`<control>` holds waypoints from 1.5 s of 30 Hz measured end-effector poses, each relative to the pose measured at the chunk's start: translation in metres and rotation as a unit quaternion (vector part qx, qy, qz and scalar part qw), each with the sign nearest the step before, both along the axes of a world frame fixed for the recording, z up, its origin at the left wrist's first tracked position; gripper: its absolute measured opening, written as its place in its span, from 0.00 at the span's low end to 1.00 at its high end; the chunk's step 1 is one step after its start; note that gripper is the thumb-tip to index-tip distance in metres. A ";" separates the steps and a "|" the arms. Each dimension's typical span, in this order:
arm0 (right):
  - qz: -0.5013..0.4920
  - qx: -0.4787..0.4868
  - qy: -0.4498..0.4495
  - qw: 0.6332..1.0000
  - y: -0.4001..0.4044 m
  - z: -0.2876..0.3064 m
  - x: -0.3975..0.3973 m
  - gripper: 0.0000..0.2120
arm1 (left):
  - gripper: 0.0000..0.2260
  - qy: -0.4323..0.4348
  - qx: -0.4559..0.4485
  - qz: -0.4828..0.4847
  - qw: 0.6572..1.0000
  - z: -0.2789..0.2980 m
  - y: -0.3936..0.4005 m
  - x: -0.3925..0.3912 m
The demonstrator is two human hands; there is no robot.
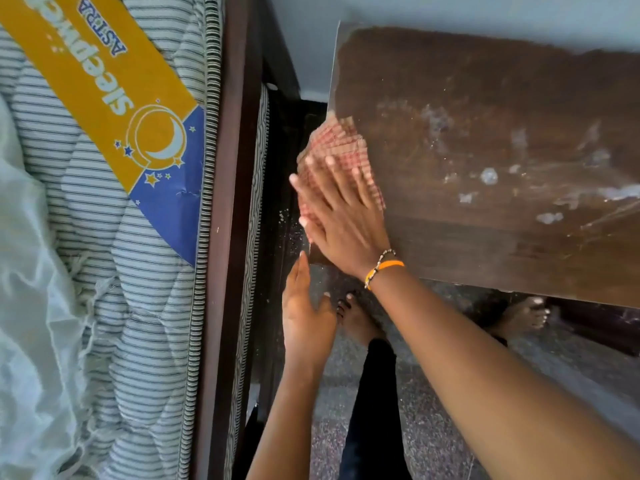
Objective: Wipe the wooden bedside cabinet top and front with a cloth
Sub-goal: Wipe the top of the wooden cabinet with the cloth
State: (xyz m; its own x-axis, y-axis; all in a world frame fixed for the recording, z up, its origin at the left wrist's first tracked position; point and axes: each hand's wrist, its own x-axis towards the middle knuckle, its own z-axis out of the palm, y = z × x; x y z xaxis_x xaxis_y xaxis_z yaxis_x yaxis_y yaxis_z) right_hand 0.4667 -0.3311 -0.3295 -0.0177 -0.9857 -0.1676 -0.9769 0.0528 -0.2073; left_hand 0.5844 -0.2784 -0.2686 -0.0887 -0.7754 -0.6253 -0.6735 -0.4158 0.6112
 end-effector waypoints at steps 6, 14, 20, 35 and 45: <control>-0.069 0.004 0.010 0.998 -0.003 0.003 -0.035 0.27 | 0.31 -0.116 -0.064 -0.097 0.986 0.005 -0.002 -0.015; -0.336 0.063 0.024 0.940 0.084 0.008 -0.073 0.29 | 0.32 -0.124 -0.045 -0.114 0.985 0.012 -0.009 -0.013; -0.251 0.092 0.028 0.963 0.117 0.015 -0.019 0.28 | 0.31 -0.143 -0.090 -0.098 0.981 0.005 -0.004 -0.010; -0.126 0.023 0.009 0.992 -0.118 0.004 -0.083 0.27 | 0.44 -0.282 -0.180 -0.298 0.894 -0.006 -0.001 -0.064; -0.194 0.002 -0.012 0.981 -0.086 0.003 -0.121 0.28 | 0.45 -0.274 -0.220 -0.357 0.865 -0.007 -0.001 -0.087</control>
